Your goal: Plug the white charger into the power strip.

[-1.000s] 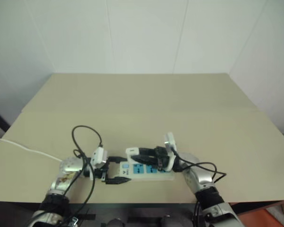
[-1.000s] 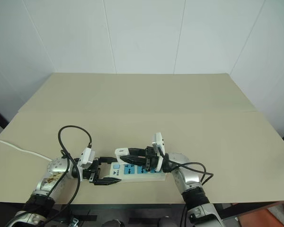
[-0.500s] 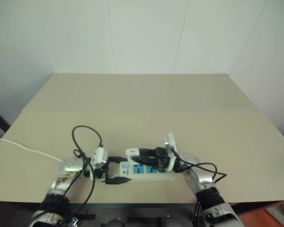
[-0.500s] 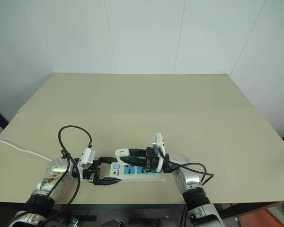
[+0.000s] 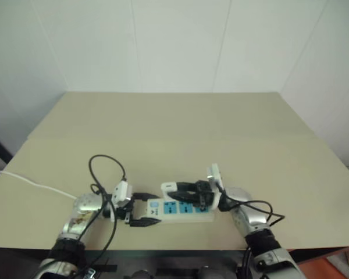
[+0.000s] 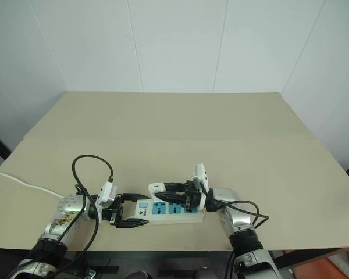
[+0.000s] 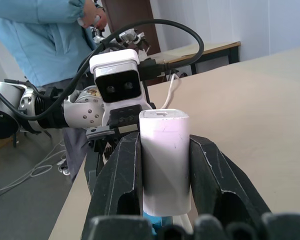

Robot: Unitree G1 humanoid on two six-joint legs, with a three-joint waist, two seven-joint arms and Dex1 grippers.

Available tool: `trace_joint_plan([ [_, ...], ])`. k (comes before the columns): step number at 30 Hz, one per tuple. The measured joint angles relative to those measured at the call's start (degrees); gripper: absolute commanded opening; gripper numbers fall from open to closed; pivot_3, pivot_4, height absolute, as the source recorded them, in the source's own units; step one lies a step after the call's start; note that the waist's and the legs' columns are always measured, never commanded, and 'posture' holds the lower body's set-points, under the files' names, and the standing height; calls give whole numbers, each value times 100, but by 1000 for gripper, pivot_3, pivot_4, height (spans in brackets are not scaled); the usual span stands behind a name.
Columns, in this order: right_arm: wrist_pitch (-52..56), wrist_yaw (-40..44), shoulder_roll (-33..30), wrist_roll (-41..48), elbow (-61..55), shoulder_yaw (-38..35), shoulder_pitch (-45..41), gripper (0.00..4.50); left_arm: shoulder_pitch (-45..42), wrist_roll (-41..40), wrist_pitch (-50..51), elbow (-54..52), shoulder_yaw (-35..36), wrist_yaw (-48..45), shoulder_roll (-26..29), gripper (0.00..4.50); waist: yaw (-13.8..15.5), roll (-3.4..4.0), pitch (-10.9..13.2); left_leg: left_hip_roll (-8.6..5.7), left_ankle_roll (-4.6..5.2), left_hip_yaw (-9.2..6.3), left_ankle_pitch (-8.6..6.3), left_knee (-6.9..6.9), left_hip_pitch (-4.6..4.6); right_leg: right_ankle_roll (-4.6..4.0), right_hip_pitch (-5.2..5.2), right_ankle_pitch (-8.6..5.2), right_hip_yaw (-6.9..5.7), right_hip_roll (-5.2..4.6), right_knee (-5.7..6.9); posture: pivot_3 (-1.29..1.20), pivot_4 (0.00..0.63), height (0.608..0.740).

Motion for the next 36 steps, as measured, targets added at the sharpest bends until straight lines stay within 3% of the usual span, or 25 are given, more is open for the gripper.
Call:
trace_joint_plan([
  [9, 148, -96, 245, -2, -184, 116, 76, 1086, -2, -2, 4, 13, 1, 0, 16, 3263, -4, -1, 0, 1, 0, 0, 0, -2, 2, -1, 0, -2, 0, 1, 0, 0, 150, 740],
  [36, -106, -56, 147, -143, 45, 87, 66, 1086, 20, -3, 103, -42, -3, 22, 32, 3263, -4, -23, -14, 5, -1, -1, -1, -12, 9, -10, 3, -9, -1, 3, -2, 0, 150, 740],
])
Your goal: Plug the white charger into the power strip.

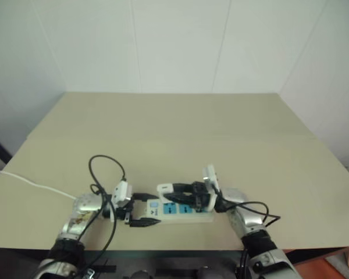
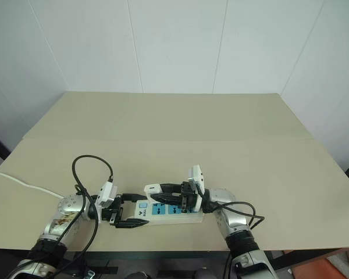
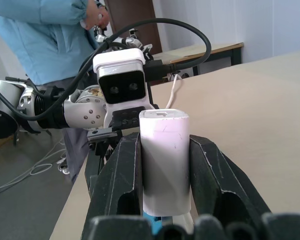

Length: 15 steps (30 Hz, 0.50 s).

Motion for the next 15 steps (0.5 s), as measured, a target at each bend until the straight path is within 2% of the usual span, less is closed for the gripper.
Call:
trace_joint_plan([
  [10, 4, 17, -8, -19, 18, 27, -1, 1086, 23, -1, 13, -28, 0, 15, 16, 3263, 4, -14, -9, 10, -1, -1, -1, -3, 2, -7, 0, -4, 0, 12, -2, 0, 150, 740],
  [15, -100, -2, -5, -35, 63, 65, 22, 1086, 37, -3, 18, -36, 0, 22, 38, 3263, 3, -47, -30, 18, -3, -1, -2, -7, 5, -13, 0, -8, -1, 17, -4, 0, 150, 740],
])
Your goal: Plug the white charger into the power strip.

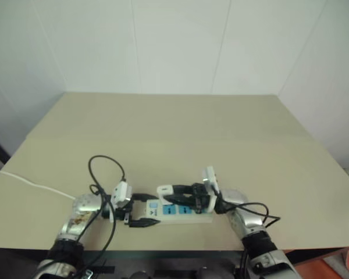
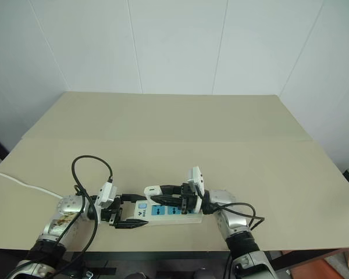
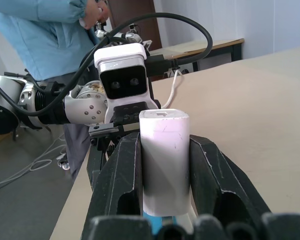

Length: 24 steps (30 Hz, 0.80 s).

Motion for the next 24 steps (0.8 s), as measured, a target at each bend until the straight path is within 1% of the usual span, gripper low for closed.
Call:
trace_joint_plan([
  [12, -316, -41, 21, -2, 227, 66, -8, 1086, 0, 7, 30, 1, -6, -1, 57, 3263, 0, -32, -23, 27, -4, 3, -3, -12, 16, -18, 5, -10, -5, 20, 2, 0, 150, 740],
  [21, -384, 58, -154, 2, 283, 67, -46, 1086, 0, 7, 48, 4, -8, -2, 69, 3263, 6, -33, -24, 41, -9, 6, -6, -12, 18, -29, 6, -15, -6, 30, 2, 0, 150, 740],
  [24, -479, 122, -219, 3, 341, 70, -67, 1086, -1, 6, 63, 7, -8, -3, 77, 3263, 4, -31, -25, 43, -10, 6, -6, -13, 19, -44, 6, -24, -6, 31, 2, 0, 150, 740],
])
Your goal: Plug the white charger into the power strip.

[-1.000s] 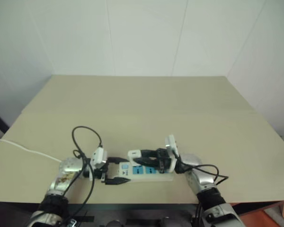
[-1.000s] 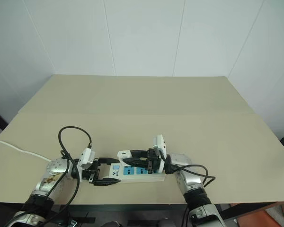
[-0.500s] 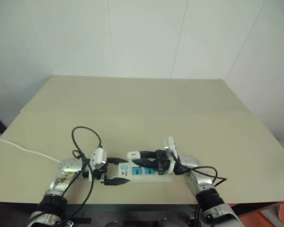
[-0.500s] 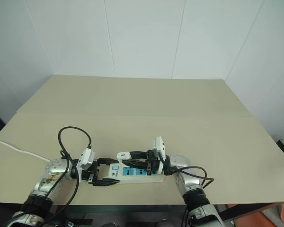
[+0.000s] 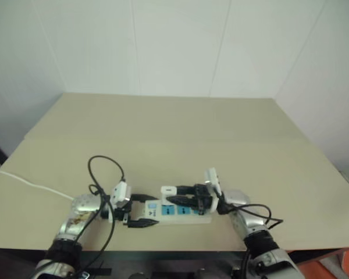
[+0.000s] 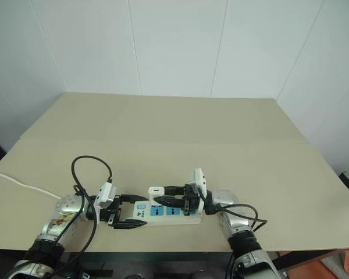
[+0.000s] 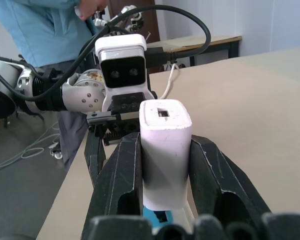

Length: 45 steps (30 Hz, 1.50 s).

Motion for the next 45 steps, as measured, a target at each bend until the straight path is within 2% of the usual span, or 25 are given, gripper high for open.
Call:
trace_joint_plan([
  [17, -74, 134, -203, -78, -19, 74, -33, 1086, -6, -10, 21, 2, 1, -16, 28, 3263, -3, 18, 2, 8, -1, 1, 0, -5, -1, -26, -5, -15, 0, 8, 3, 0, 150, 740],
  [23, -181, 65, -221, -176, -204, 132, -30, 1086, 67, -25, 21, -65, 38, -18, 40, 3263, -3, 41, 16, 8, -4, 3, -2, -17, -1, -23, -9, -14, 1, 8, 2, 0, 150, 740],
  [45, -237, -291, -405, -656, -621, 514, -131, 1086, 154, -21, 42, -168, 108, 52, 27, 3263, -7, 53, 25, 8, -4, 3, -2, -35, 1, -29, -16, -17, 1, 11, 1, 0, 150, 740],
])
